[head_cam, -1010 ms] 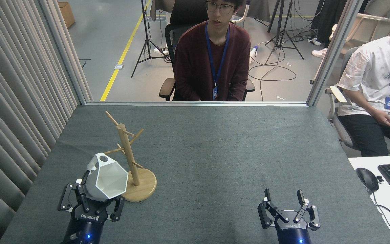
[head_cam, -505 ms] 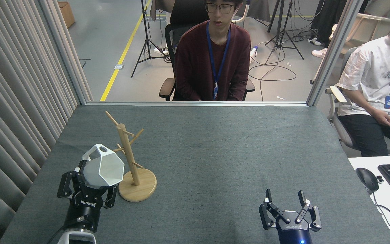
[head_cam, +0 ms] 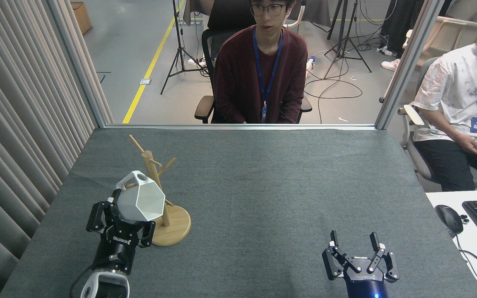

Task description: Hang cup on storage rack

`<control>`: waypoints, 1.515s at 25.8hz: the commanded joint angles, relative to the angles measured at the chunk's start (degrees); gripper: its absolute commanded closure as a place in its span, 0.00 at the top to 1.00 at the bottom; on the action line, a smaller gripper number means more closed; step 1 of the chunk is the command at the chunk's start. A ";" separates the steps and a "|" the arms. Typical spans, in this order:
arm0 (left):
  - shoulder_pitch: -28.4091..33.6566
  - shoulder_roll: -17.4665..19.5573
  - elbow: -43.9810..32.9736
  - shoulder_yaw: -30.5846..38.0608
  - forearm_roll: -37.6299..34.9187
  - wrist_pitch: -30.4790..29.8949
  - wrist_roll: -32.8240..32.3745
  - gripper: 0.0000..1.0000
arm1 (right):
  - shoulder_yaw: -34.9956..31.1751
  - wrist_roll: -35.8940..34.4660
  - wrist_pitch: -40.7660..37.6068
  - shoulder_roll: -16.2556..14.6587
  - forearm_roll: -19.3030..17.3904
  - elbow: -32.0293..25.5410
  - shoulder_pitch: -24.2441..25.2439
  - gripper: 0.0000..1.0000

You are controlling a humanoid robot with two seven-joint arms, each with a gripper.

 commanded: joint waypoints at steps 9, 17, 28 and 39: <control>-0.22 0.09 1.03 -2.74 0.34 -0.63 2.08 0.99 | -0.96 -0.20 -0.46 0.22 -0.53 0.02 0.18 0.98; 1.10 0.09 0.42 -2.74 0.70 -0.54 2.08 1.00 | -0.96 -0.20 -0.46 0.31 -0.53 -0.07 0.18 0.98; 7.26 0.35 -7.14 -2.21 0.96 -0.63 2.08 1.00 | -0.87 -0.20 -0.55 0.31 -0.53 0.10 0.09 0.98; 14.20 0.44 -18.83 -0.54 48.07 -16.01 -5.21 1.00 | -1.04 -2.40 -2.75 -1.80 -0.44 -2.27 3.16 0.98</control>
